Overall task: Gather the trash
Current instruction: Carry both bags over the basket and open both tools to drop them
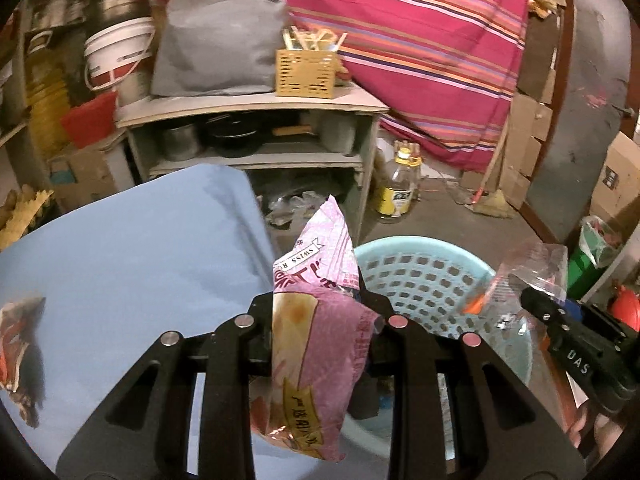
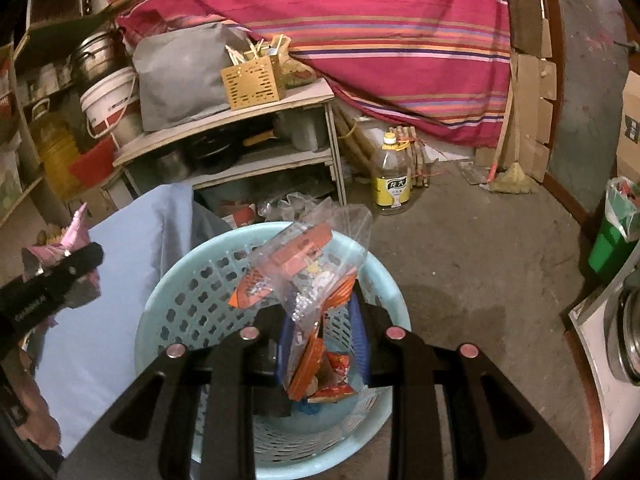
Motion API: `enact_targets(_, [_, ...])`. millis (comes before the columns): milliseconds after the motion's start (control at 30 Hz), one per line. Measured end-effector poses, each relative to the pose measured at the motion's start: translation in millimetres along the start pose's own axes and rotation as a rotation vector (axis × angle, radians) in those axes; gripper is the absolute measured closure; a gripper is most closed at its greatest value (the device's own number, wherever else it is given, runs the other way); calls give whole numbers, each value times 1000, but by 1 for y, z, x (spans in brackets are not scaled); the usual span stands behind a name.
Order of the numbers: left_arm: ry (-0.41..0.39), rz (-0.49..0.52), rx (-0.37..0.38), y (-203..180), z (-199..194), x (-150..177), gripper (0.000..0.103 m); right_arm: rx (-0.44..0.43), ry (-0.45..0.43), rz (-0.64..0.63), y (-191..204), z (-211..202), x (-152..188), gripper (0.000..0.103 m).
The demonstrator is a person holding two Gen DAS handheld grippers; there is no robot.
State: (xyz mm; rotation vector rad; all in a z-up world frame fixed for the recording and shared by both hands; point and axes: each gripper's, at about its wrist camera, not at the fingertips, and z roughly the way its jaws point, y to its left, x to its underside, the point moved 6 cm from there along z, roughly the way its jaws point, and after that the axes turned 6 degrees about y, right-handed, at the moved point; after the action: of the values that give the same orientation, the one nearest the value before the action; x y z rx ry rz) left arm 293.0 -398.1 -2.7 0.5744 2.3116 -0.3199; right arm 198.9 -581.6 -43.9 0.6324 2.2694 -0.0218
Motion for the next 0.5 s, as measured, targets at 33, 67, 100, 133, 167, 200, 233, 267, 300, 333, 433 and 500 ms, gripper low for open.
enact_targets(33, [-3, 8, 11, -5, -1, 0, 76, -1, 0, 4, -1, 0, 1, 77])
enact_targets(67, [-6, 15, 25, -7, -2, 1, 76, -2, 0, 5, -1, 0, 1, 77])
enact_targets(100, [-15, 19, 44, -9, -4, 2, 76, 0, -1, 5, -1, 0, 1, 77])
enact_targets(133, [-36, 25, 76, -8, -9, 4, 76, 2, -2, 5, -1, 0, 1, 77])
enact_targets(167, [-48, 32, 96, -8, -11, 5, 76, 1, -4, 7, -2, -1, 1, 77])
enact_targets(200, [-62, 42, 113, -6, -14, 7, 76, -1, -6, 7, -1, -2, 1, 77])
enact_targets(233, [-70, 51, 113, -5, -14, 8, 76, -1, -10, 8, -1, -3, 0, 77])
enact_targets(267, [-75, 57, 108, -4, -14, 9, 76, -2, -11, 9, -1, -4, 0, 77])
enact_targets(300, [-74, 60, 101, -1, -14, 9, 76, -4, -12, 10, -1, -4, 0, 77])
enact_targets(333, [-64, 55, 90, 1, -11, 9, 76, -5, -12, 10, -1, -3, -1, 77])
enact_targets(433, [-42, 42, 99, 0, -5, 6, 76, -3, -12, 9, -2, -3, -1, 77])
enact_targets(500, [-33, 56, 103, -7, -3, 6, 74, -1, -12, 8, -1, -2, -1, 77])
